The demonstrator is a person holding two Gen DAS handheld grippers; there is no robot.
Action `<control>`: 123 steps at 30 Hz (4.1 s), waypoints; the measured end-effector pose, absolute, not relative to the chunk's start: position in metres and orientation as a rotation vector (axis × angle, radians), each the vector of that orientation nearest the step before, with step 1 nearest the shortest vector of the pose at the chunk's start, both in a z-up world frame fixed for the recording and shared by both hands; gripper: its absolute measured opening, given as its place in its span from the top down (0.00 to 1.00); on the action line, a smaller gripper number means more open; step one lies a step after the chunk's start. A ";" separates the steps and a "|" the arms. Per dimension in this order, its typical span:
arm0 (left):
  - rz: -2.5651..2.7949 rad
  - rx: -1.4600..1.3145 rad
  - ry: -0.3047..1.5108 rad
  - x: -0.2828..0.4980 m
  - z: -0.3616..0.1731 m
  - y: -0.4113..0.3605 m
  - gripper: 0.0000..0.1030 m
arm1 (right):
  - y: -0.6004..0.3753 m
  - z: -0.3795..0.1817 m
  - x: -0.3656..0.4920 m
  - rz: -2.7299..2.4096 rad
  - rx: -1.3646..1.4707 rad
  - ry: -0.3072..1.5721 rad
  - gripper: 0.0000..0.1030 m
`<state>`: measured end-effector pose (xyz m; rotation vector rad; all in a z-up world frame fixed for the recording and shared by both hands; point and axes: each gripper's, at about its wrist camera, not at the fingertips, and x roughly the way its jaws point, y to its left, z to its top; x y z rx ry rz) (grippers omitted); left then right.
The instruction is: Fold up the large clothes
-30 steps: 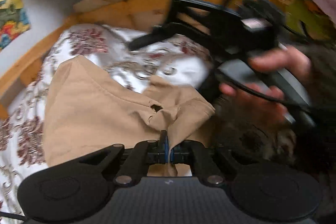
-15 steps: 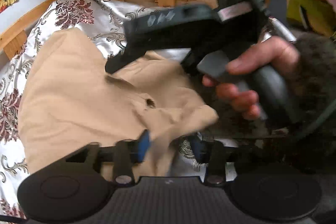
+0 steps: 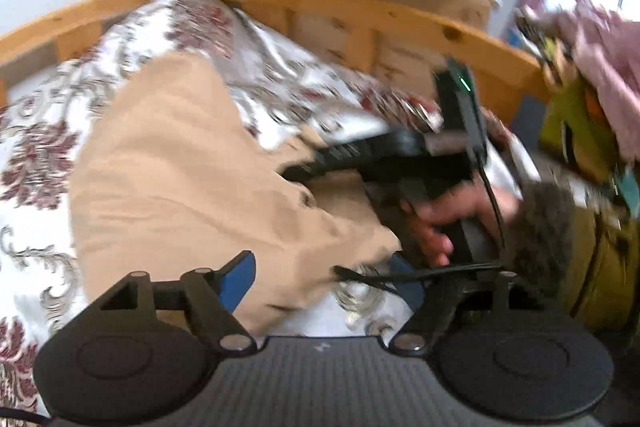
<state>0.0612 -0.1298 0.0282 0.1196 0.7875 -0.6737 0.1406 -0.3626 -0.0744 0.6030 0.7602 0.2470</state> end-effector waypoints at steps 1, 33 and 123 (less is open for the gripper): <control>-0.648 0.100 0.770 0.063 0.031 -0.123 0.21 | -0.362 -0.073 0.139 0.242 0.595 0.755 0.72; -0.517 -0.231 1.107 0.091 0.010 -0.027 0.01 | -0.344 -0.041 0.129 0.073 0.197 0.559 0.63; -0.338 -0.145 0.834 0.128 -0.062 -0.027 0.00 | -0.330 -0.056 0.111 0.152 0.271 0.747 0.01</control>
